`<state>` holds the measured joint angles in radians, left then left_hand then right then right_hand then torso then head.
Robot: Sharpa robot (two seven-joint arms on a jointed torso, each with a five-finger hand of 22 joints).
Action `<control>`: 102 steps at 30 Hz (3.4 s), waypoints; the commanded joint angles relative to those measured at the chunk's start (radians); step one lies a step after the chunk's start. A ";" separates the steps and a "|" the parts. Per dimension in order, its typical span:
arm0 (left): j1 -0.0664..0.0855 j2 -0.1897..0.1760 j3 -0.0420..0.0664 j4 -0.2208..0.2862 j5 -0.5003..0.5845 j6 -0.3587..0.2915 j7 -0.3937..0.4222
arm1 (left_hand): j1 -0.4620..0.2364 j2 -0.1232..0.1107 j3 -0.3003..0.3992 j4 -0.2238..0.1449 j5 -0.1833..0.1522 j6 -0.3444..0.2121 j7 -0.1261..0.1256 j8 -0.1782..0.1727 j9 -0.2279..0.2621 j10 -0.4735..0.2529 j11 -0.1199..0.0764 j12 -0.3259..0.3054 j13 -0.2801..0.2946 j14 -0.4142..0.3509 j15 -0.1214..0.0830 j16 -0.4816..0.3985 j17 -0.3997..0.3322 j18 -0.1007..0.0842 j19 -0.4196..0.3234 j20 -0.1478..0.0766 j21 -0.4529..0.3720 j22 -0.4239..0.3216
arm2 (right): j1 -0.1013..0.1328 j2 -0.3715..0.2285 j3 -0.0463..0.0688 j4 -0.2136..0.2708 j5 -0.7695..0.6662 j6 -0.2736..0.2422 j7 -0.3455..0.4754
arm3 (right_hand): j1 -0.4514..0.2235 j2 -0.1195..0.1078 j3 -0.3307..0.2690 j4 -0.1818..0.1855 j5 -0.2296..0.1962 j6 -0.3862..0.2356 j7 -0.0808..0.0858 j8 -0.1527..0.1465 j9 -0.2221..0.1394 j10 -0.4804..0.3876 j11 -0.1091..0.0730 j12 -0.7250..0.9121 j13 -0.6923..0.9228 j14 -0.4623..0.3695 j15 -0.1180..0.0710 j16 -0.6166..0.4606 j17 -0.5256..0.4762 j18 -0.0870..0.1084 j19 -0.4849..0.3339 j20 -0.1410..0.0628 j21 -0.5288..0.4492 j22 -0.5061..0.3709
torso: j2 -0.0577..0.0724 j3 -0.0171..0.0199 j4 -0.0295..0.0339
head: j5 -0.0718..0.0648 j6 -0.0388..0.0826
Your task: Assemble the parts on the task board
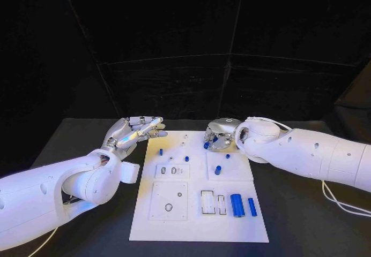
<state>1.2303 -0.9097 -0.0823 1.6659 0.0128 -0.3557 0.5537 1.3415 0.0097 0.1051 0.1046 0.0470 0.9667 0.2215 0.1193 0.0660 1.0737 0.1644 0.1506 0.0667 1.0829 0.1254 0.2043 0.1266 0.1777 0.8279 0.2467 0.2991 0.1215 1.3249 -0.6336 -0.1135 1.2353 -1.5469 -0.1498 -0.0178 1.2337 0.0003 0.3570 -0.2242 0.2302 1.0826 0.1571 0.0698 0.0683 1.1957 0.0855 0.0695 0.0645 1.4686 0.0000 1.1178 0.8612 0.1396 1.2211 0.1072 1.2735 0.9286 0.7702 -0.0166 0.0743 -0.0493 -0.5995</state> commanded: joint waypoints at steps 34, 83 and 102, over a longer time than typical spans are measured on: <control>0.002 -0.011 0.001 -0.001 -0.005 0.014 0.000 | 0.003 -0.002 0.000 -0.010 0.006 -0.002 0.005 -0.008 -0.001 -0.002 0.004 -0.006 -0.001 -0.002 0.003 -0.008 0.001 0.006 0.006 -0.001 -0.003 -0.002 | -0.001 0.046 0.001 0.000 0.096 -0.242 -0.097 | -0.030 -0.002 0.041 0.064 0.009 0.041 -0.015 0.012 0.006 0.043 -0.013 0.004 0.002 0.012 -0.010 0.045 0.031 -0.026 0.022 -0.009 0.040 0.057 | 0.008 0.0017 0.0025 | 0.014 0.024; 0.005 0.001 0.001 -0.020 -0.005 0.023 -0.003 | 0.002 -0.003 0.000 -0.011 0.006 -0.002 0.006 -0.009 -0.001 -0.002 0.004 -0.008 -0.001 -0.002 0.004 -0.009 0.001 0.006 0.007 -0.001 -0.004 -0.003 | -0.001 0.177 0.002 -0.104 0.121 -0.244 -0.083 | -0.030 -0.005 0.046 0.073 0.006 0.039 -0.015 0.010 0.005 0.043 -0.013 0.002 0.002 0.009 -0.011 0.038 0.015 -0.027 0.026 -0.009 0.045 0.066 | 0.012 0.0020 0.0016 | 0.032 0.021; 0.006 0.003 0.001 -0.022 -0.005 0.025 -0.004 | 0.002 -0.003 -0.001 -0.013 0.005 -0.002 0.006 -0.009 -0.001 -0.002 0.004 -0.009 -0.001 -0.002 0.004 -0.011 0.002 0.006 0.007 -0.001 -0.005 -0.004 | -0.001 0.193 0.002 -0.128 0.122 -0.214 -0.094 | -0.028 -0.008 0.050 0.077 0.012 0.036 -0.014 0.007 0.005 0.041 -0.012 0.000 0.002 0.009 -0.010 0.039 0.013 -0.027 0.026 -0.009 0.047 0.067 | 0.012 0.0015 0.0003 | 0.036 0.014</control>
<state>1.2346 -0.9071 -0.0821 1.6425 0.0119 -0.3440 0.5440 1.3415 0.0097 0.1052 0.0991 0.0469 0.9668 0.2215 0.1161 0.0662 1.0738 0.1644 0.1462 0.0670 1.0829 0.1254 0.2004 0.1268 0.1776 0.8279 0.2467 0.2989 0.1188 1.3215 -0.4425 -0.1121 1.1085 -1.4258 -0.3786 -0.1074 1.2064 -0.0096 0.4074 -0.1509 0.2390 1.1135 0.1390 0.0754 0.0724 1.2310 0.0714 0.0733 0.0654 1.4649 -0.0037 1.1583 0.8749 0.1242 1.2405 0.0945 1.3167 0.9947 0.7828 -0.0149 0.0745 -0.0135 -0.5842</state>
